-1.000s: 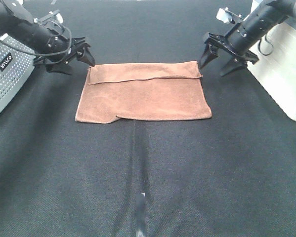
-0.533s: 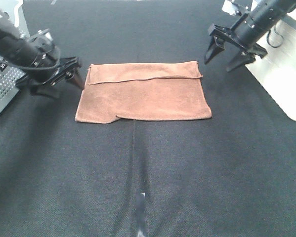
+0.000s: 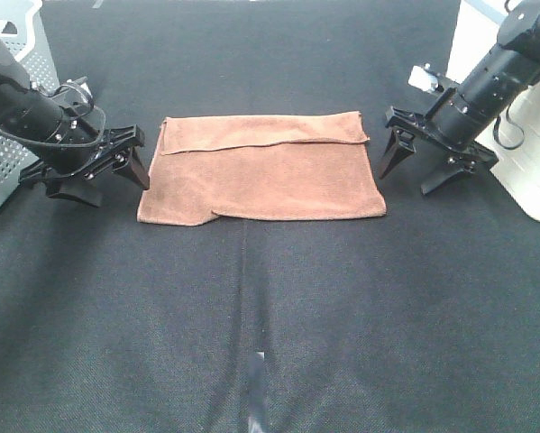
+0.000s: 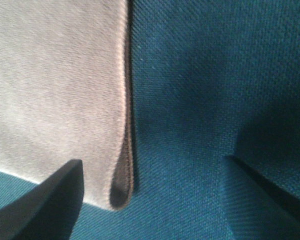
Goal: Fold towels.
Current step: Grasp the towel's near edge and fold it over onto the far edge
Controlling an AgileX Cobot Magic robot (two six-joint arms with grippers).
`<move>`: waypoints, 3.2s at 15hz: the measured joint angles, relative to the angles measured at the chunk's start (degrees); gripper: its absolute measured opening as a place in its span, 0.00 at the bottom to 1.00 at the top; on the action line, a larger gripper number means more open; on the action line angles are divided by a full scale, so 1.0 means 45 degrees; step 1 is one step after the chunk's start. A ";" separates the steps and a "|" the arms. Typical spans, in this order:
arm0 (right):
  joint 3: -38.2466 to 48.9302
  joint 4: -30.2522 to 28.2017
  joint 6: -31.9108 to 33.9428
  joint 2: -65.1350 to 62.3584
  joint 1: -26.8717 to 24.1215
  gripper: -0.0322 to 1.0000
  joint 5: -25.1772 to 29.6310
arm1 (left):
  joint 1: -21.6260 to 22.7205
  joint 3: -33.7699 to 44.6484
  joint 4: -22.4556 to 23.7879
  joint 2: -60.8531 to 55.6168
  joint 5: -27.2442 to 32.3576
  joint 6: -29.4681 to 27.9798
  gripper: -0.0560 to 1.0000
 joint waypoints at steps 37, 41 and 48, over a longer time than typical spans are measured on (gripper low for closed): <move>0.4495 0.2394 -0.2063 -0.1362 0.0382 0.03 -0.0458 | -0.0598 0.1210 -0.0064 -0.0968 0.1833 0.0840 0.06; 0.3018 0.2406 -0.2101 -0.1362 0.0382 0.03 -0.0471 | -0.0598 0.0025 -0.0025 -0.0968 0.1821 0.0446 0.06; -0.2126 0.1986 -0.1375 0.0611 0.0382 0.03 -0.0306 | -0.0115 -0.3400 -0.0013 0.0637 0.1388 0.0280 0.06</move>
